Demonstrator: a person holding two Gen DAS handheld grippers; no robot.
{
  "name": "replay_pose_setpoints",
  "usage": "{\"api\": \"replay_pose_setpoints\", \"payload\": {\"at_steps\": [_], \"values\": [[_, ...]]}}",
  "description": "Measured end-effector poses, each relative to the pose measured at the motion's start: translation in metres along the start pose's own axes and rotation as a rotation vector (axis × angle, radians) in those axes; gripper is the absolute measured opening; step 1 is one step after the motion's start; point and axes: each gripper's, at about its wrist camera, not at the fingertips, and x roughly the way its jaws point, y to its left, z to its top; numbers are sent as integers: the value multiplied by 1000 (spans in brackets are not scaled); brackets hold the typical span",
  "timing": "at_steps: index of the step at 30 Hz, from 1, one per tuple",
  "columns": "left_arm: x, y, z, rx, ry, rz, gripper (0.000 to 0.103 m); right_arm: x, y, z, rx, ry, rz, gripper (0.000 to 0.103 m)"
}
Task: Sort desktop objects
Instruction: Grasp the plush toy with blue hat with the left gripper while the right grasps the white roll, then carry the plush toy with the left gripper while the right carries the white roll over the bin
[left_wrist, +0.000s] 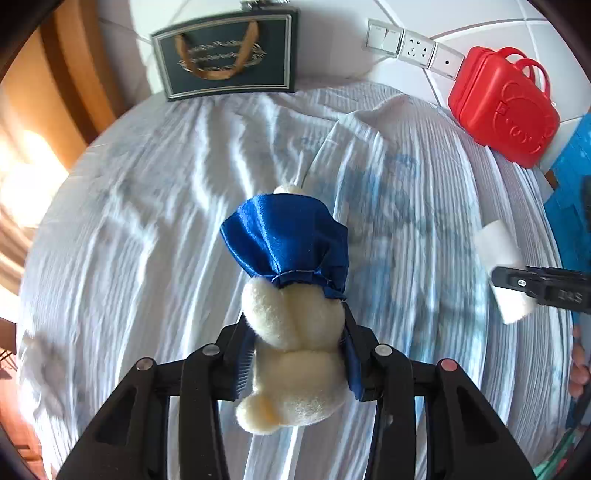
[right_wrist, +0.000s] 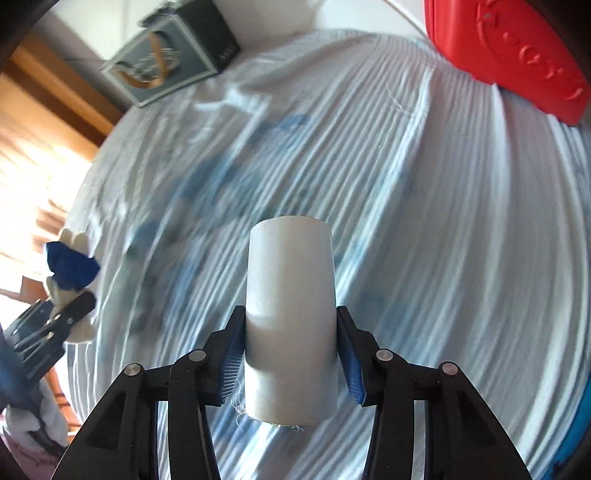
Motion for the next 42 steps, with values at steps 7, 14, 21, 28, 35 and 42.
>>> {"api": "replay_pose_setpoints", "payload": {"at_steps": [7, 14, 21, 28, 35, 42], "values": [[-71, -3, -40, 56, -144, 8, 40, -59, 54, -59, -55, -142, -36, 46], [-139, -21, -73, 175, -313, 4, 40, -137, 82, -126, -42, -313, -47, 46], [-187, -47, -99, 245, -408, -76, 40, -210, 102, -179, -38, -464, -51, 46], [-237, -105, -112, 336, -510, -174, 40, -277, 70, -214, 34, -593, -108, 46], [-273, -196, -119, 400, -589, -265, 40, -350, -6, -248, 130, -742, -201, 46], [-319, -322, -131, 394, -695, -345, 40, -419, -108, -285, 119, -851, -278, 46]]}}
